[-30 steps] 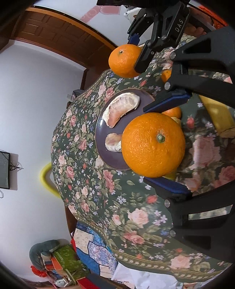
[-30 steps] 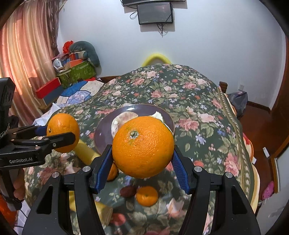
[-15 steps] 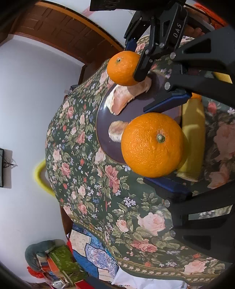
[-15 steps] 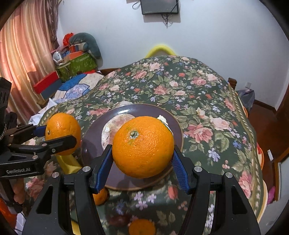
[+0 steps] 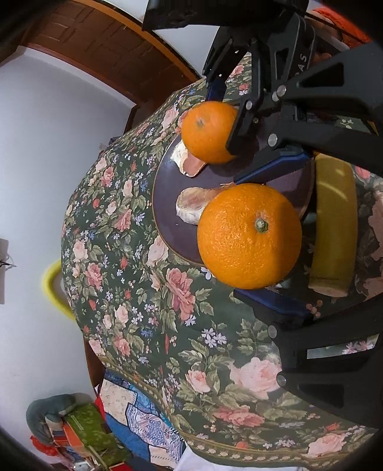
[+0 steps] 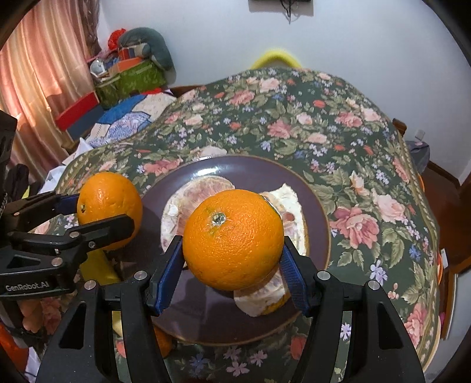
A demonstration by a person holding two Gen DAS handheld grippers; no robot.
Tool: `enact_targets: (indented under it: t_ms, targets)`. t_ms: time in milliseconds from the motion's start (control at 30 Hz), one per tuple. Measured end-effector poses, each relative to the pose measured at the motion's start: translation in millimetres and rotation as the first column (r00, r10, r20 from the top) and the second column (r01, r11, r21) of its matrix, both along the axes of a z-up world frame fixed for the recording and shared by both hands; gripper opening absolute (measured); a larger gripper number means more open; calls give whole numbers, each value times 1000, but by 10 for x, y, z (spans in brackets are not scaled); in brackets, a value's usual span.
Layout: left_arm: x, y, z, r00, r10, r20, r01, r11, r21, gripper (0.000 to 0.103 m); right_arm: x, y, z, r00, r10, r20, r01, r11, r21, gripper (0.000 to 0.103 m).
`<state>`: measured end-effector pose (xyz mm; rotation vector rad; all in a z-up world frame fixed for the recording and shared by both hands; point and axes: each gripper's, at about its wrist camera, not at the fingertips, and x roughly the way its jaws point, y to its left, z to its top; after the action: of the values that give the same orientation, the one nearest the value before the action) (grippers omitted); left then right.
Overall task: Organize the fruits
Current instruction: 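Lower both oranges onto the purple plate beside the pomelo and open both tools, then withdraw both tools from the plate toward the yellow cylindrical fruits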
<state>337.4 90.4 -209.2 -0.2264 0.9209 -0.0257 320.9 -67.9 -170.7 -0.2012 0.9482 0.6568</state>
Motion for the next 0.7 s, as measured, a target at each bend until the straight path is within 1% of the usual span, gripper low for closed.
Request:
enact_targets:
  t_ms: [67,100,267,433,567,700]
  targets:
    - [25,-13,-4,1000,-3,-4,3,1000,1,68,-20,6,53,1000,10,22,-10,1000,8,61]
    - [36,-16,-6,1000,-2,-5,2,1000,-1,68,-44,16,96,999,25,34,-25,1000,11,63]
    - [85,-21,-36,1000,-12,-14,12,1000,-13,68,-99,18,157,995,29,97,-27,999,-28,64]
    - [120,-87,-60,999,-25,-21,25,1000,-10,68,-161,-159,172,993,-8,115,9,1000,-11,64]
    - [141,-141,-95,998,-47,-35,46,999,-27,68,-172,-303,215,991,-43,124,41,999,14,64]
    - [153,-181,-105,998,-55,-42,55,998,-12,68,-181,-413,232,990,-71,118,66,997,43,64]
